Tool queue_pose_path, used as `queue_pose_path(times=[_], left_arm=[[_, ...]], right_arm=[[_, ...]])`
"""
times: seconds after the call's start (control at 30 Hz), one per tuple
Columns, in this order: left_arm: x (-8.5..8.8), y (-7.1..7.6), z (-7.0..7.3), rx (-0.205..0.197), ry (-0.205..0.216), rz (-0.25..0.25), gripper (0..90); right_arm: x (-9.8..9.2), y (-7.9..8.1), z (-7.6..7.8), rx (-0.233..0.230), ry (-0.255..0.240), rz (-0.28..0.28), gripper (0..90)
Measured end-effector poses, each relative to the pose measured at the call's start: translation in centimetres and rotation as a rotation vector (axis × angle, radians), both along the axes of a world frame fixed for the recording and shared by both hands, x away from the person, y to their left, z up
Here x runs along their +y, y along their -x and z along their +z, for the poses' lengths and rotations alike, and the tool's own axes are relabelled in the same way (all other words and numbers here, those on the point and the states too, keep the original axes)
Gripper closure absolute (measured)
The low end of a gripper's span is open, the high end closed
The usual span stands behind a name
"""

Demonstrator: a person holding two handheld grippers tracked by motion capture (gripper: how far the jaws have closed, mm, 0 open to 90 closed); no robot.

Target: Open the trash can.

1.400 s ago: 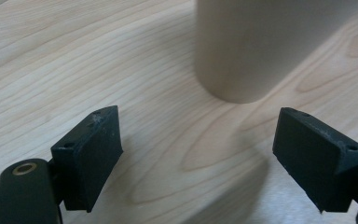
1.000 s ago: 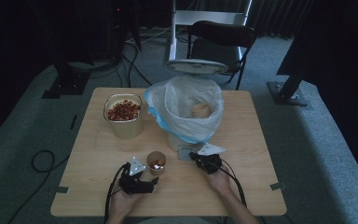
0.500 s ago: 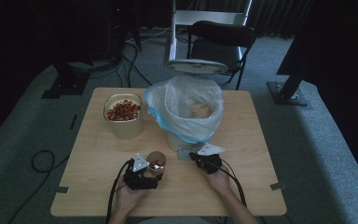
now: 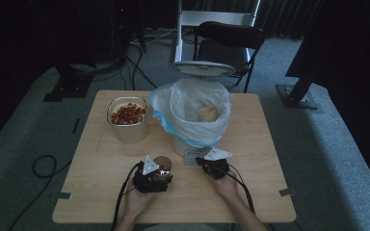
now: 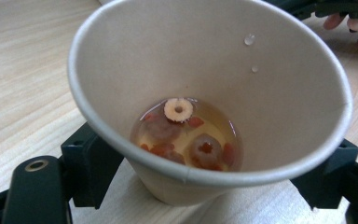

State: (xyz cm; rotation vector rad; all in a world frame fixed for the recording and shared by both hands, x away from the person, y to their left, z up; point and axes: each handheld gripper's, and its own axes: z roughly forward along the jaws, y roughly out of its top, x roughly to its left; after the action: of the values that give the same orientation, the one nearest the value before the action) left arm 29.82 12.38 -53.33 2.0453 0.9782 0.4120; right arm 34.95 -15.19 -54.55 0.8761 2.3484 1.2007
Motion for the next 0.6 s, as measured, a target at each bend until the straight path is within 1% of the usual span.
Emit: queue_pose_path(times=[0.17, 0.3, 0.6], left_arm=[[0.09, -0.07, -0.01, -0.002, 0.003, 0.002, 23.4], [0.24, -0.1, -0.07, -0.007, 0.017, 0.003, 26.2], [0.3, 0.08, -0.09, -0.018, 0.011, -0.004, 28.1]], right_arm=[[0.01, 0.0, 0.0, -0.001, 0.0, 0.0, 90.0], [0.02, 0.03, 0.0, -0.003, 0.003, -0.001, 90.0], [0.02, 0.03, 0.0, -0.004, 0.004, 0.0, 90.0]])
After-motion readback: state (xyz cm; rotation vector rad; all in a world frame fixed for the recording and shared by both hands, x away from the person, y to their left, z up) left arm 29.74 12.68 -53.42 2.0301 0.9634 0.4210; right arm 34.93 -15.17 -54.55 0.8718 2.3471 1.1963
